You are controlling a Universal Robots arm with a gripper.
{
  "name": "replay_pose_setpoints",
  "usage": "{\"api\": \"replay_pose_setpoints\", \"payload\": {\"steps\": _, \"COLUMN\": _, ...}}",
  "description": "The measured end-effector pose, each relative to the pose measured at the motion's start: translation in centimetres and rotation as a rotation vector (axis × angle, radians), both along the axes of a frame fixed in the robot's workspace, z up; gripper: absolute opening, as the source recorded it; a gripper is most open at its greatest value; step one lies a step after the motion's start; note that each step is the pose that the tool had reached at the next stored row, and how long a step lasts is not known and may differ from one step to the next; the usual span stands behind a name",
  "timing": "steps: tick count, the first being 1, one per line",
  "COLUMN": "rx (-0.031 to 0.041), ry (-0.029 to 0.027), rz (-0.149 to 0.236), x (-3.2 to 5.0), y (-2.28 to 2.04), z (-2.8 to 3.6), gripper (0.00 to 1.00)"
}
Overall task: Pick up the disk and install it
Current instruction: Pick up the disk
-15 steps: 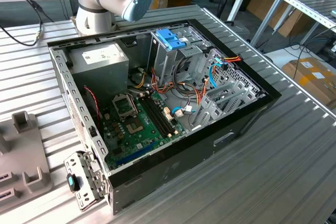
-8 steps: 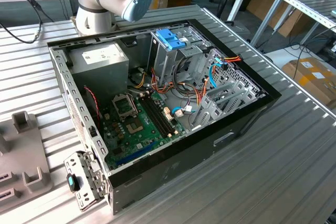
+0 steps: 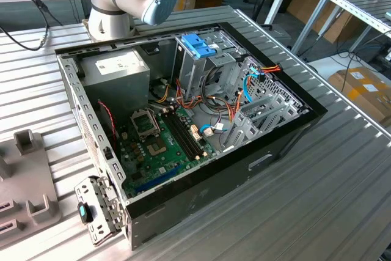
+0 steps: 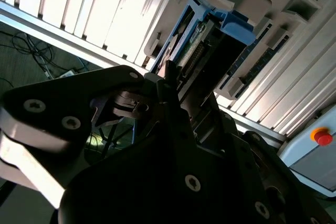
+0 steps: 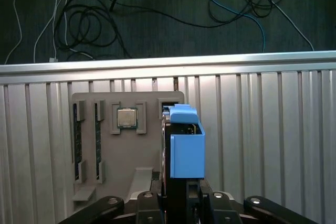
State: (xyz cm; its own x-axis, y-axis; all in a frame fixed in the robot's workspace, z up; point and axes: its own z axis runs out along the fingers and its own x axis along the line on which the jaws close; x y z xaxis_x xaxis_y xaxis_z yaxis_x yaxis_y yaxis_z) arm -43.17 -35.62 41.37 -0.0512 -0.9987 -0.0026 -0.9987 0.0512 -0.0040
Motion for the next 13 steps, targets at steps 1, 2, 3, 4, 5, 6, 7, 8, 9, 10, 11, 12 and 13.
{"api": "replay_pose_setpoints", "payload": {"steps": 1, "rx": 0.0000, "ry": 0.0000, "rz": 0.000, "x": 0.00, "y": 0.00, "z": 0.00, "gripper": 0.35}}
{"api": "replay_pose_setpoints", "payload": {"steps": 2, "rx": 0.0000, "ry": 0.0000, "rz": 0.000, "x": 0.00, "y": 0.00, "z": 0.00, "gripper": 0.35}}
{"api": "replay_pose_setpoints", "payload": {"steps": 3, "rx": 0.0001, "ry": -0.0001, "rz": 0.000, "x": 0.00, "y": 0.00, "z": 0.00, "gripper": 0.35}}
{"api": "replay_pose_setpoints", "payload": {"steps": 4, "rx": 0.0000, "ry": 0.0000, "rz": 0.000, "x": 0.00, "y": 0.00, "z": 0.02, "gripper": 0.35}}
{"api": "replay_pose_setpoints", "payload": {"steps": 5, "rx": -0.0001, "ry": 0.0003, "rz": 0.000, "x": 0.00, "y": 0.00, "z": 0.09, "gripper": 0.35}}
{"api": "replay_pose_setpoints", "payload": {"steps": 6, "rx": 0.0000, "ry": 0.0001, "rz": 0.000, "x": 0.00, "y": 0.00, "z": 0.16, "gripper": 0.35}}
{"api": "replay_pose_setpoints", "payload": {"steps": 7, "rx": 0.0000, "ry": 0.0001, "rz": 0.000, "x": 0.00, "y": 0.00, "z": 0.26, "gripper": 0.35}}
{"api": "replay_pose_setpoints", "payload": {"steps": 8, "rx": 0.0000, "ry": 0.0000, "rz": 0.000, "x": 0.00, "y": 0.00, "z": 0.33, "gripper": 0.35}}
{"api": "replay_pose_setpoints", "payload": {"steps": 9, "rx": 0.0001, "ry": 0.0000, "rz": 0.000, "x": 0.00, "y": 0.00, "z": 0.45, "gripper": 0.35}}
{"api": "replay_pose_setpoints", "payload": {"steps": 10, "rx": 0.0001, "ry": 0.0000, "rz": 0.000, "x": 0.00, "y": 0.00, "z": 0.54, "gripper": 0.35}}
{"api": "replay_pose_setpoints", "payload": {"steps": 11, "rx": 0.0000, "ry": 0.0000, "rz": 0.000, "x": 0.00, "y": 0.00, "z": 0.61, "gripper": 0.35}}
{"api": "replay_pose_setpoints", "payload": {"steps": 12, "rx": 0.0000, "ry": 0.0000, "rz": 0.000, "x": 0.01, "y": 0.00, "z": 0.73, "gripper": 0.35}}
{"api": "replay_pose_setpoints", "payload": {"steps": 13, "rx": 0.0001, "ry": 0.0001, "rz": 0.000, "x": 0.01, "y": 0.00, "z": 0.86, "gripper": 0.35}}
